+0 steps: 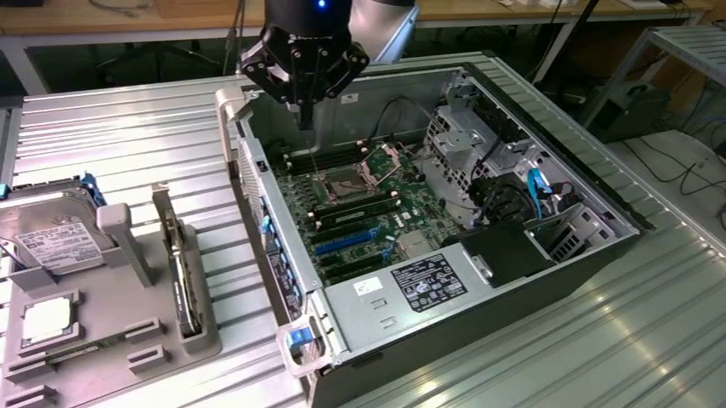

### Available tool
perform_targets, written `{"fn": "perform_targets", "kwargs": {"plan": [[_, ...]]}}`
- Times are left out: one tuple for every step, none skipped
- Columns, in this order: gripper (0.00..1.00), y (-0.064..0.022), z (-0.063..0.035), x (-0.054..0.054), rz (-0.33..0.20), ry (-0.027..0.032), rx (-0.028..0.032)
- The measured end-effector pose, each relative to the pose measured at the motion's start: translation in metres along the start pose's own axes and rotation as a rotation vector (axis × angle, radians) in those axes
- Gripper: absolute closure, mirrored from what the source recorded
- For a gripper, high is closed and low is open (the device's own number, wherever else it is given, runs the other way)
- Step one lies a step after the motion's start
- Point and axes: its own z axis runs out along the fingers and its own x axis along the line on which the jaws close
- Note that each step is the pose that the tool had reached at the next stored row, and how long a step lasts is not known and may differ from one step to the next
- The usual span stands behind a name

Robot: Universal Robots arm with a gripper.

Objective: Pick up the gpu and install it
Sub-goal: 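Reach for the gpu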

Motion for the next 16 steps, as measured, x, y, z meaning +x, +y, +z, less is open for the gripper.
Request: {"fn": "perform_targets", "kwargs": {"plan": [[0.89,-0.0001,0.0,0.001,0.0,0.0,0.0],[0.89,-0.0001,-0.0001,0.002,0.0,0.0,0.0001],[0.89,-0.0002,-0.0001,0.003,0.0,0.0,0.0001],[0.89,-0.0004,-0.0001,0.005,0.0,0.0,0.0],[0.89,-0.0004,-0.0002,0.006,0.0,0.0,0.0],[0.89,-0.0005,-0.0002,0.007,0.0,0.0,0.0],[0.89,-0.0006,-0.0002,0.008,0.0,0.0,0.0],[0.89,-0.0007,-0.0002,0.009,0.0,0.0,0.0],[0.89,-0.0008,-0.0003,0.01,0.0,0.0,0.0001],[0.89,-0.0008,-0.0003,0.011,0.0,-0.0001,0.0],[0.89,-0.0009,-0.0003,0.012,0.0,0.0,0.0],[0.89,-0.001,-0.0003,0.013,0.0,0.0,0.0],[0.89,-0.001,-0.0004,0.013,0.0,0.0,0.0],[0.89,-0.0011,-0.0004,0.015,0.0,0.0,0.0],[0.89,-0.0012,-0.0005,0.016,0.0,0.0,0.0],[0.89,-0.0013,-0.0005,0.018,0.0,0.0,0.0001]]}}
